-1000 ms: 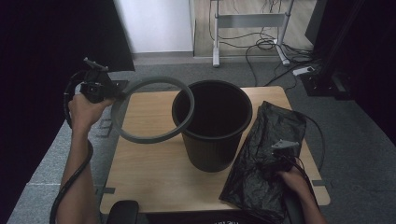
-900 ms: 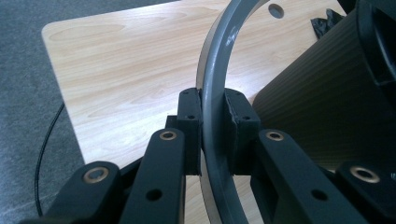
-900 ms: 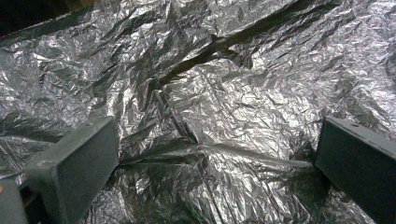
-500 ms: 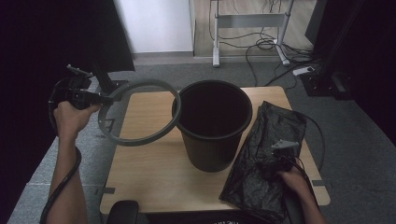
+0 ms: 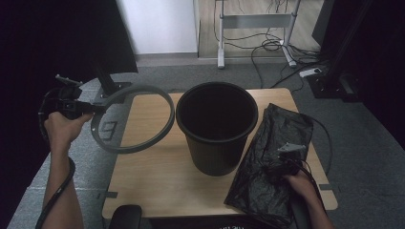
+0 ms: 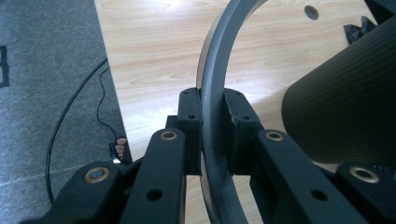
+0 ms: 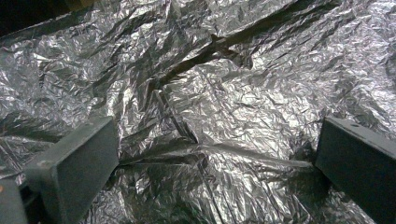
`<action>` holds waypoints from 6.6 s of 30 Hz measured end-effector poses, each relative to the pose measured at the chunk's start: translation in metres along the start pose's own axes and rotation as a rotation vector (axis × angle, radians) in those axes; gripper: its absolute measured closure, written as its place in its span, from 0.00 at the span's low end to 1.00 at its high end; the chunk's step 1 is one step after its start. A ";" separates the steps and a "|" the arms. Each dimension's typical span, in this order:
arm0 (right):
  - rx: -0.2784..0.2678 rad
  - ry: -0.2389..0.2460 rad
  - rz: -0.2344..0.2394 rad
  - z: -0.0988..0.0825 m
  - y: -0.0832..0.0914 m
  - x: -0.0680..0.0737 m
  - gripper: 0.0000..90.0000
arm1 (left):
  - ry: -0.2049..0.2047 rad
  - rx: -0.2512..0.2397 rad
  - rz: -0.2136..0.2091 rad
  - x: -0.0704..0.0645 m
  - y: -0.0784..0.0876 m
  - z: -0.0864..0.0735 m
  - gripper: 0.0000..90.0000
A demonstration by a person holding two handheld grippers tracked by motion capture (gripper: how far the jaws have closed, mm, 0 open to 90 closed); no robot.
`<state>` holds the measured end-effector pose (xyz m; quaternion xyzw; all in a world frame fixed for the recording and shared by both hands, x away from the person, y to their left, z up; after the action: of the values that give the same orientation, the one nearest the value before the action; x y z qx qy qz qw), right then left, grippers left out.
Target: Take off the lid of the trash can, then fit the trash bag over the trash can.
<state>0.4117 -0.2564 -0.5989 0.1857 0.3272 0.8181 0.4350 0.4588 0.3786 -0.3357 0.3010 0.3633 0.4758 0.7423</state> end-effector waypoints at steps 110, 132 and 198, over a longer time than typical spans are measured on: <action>0.000 0.002 0.003 0.000 0.000 0.000 0.00 | -0.252 -0.081 0.121 0.003 -0.215 -0.154 0.00; 0.001 -0.031 -0.033 0.014 -0.013 -0.047 0.00 | -0.245 -0.079 0.126 0.003 -0.215 -0.154 0.00; 0.125 0.095 0.077 0.063 0.061 -0.042 0.98 | -0.246 -0.080 0.126 -0.001 -0.214 -0.157 0.00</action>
<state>0.4365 -0.2928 -0.5119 0.1860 0.3903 0.8201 0.3749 0.4338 0.3153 -0.5921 0.3492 0.2307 0.4950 0.7615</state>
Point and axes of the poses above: each handheld gripper's, and its own axes: y roughly backward along the jaws, z roughly out of its top, x roughly to its left, the point moved 6 cm from there along -y, roughly forward along the jaws, and after that the axes turned 1 degree about z, right-handed, at the moved point
